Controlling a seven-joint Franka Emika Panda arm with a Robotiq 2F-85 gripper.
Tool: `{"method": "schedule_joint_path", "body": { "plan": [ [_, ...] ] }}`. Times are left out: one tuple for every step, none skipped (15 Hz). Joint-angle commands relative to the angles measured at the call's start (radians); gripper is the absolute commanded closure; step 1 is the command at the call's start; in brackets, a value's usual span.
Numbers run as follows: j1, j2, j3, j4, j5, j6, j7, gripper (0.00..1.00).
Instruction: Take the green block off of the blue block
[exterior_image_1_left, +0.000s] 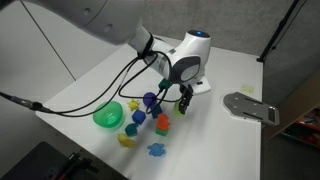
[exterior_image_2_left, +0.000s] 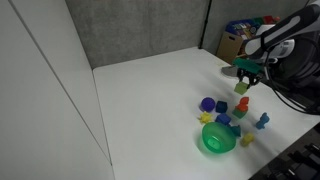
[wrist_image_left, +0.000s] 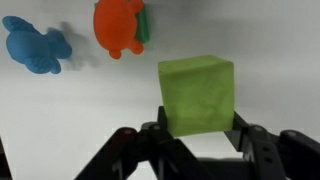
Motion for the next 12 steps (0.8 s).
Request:
{"method": "schedule_joint_path", "body": {
  "plan": [
    [-0.018, 0.056, 0.008, 0.008, 0.003, 0.030, -0.032, 0.68],
    [-0.020, 0.071, 0.009, 0.009, 0.005, 0.034, -0.036, 0.68],
    [-0.021, 0.083, 0.008, 0.010, 0.005, 0.036, -0.040, 0.68],
    [-0.021, 0.090, 0.006, 0.010, 0.004, 0.037, -0.044, 0.68],
    [-0.022, 0.094, 0.006, 0.010, 0.003, 0.035, -0.052, 0.51],
    [-0.023, 0.091, 0.009, 0.008, 0.005, 0.035, -0.062, 0.18],
    [-0.024, 0.082, 0.012, 0.006, 0.005, 0.031, -0.076, 0.18],
    [-0.023, 0.069, 0.014, 0.004, 0.004, 0.026, -0.091, 0.16],
    [-0.019, 0.042, 0.020, 0.002, -0.005, 0.011, -0.126, 0.09],
    [-0.013, 0.023, 0.022, 0.001, -0.012, 0.002, -0.155, 0.02],
    [-0.001, -0.007, 0.024, -0.006, -0.026, -0.011, -0.194, 0.00],
    [0.005, -0.038, 0.032, -0.010, -0.035, -0.029, -0.237, 0.00]
  ]
}}
